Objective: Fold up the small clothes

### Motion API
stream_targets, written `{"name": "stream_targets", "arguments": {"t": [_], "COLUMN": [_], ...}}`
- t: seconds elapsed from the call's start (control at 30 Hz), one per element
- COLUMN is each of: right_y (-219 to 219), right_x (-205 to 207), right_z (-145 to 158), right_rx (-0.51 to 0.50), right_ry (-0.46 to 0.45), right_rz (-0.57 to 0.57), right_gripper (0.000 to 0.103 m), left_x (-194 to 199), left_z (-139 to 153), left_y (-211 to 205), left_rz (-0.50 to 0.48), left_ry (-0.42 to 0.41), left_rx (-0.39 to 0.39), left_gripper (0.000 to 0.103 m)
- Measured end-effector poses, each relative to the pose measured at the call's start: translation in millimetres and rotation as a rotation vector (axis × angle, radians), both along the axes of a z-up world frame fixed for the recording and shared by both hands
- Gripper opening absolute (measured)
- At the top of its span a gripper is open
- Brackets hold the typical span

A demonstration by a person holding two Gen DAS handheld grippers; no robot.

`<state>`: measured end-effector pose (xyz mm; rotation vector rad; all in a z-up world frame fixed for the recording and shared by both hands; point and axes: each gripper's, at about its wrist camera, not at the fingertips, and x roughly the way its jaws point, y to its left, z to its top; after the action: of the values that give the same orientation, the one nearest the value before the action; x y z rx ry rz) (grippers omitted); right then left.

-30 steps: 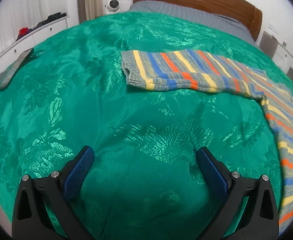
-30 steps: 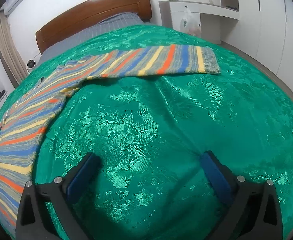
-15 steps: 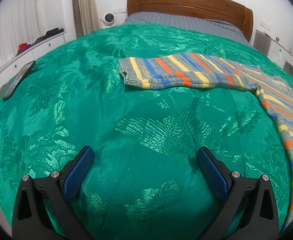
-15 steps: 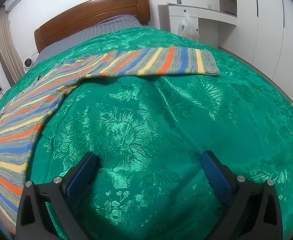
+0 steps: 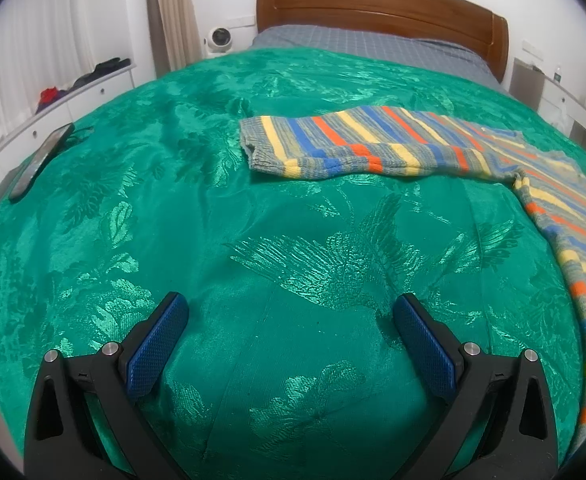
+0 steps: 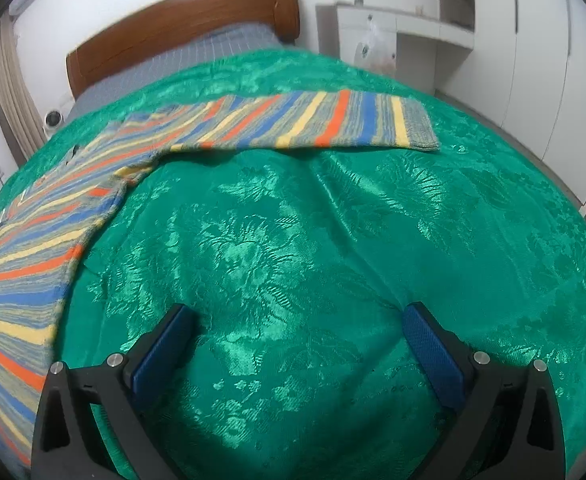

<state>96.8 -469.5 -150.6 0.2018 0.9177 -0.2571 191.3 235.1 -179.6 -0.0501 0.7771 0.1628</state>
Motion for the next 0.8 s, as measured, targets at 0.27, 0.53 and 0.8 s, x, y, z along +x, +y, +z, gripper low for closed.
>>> {"name": "stream_targets", "arguments": {"t": [0.27, 0.53, 0.8], "right_y": [-110, -201, -197], "right_x": [36, 94, 112], "right_z": [79, 29, 9], "right_rx": [0.309, 0.532, 0.471], "right_ry": [-0.162, 0.021, 0.123], "right_rz": [-0.066, -0.266, -0.215], "right_gripper": [0.098, 0.063, 0.002], "left_x": [0, 0, 0], "left_z": [-1, -1, -1], "left_y": [-3, -3, -3], "left_rz": [0.01, 0.011, 0.014], "left_ry": [-0.006, -0.008, -0.01], "left_rx": [0.014, 0.012, 0.014], "left_gripper": [0.103, 0.103, 0.103]}}
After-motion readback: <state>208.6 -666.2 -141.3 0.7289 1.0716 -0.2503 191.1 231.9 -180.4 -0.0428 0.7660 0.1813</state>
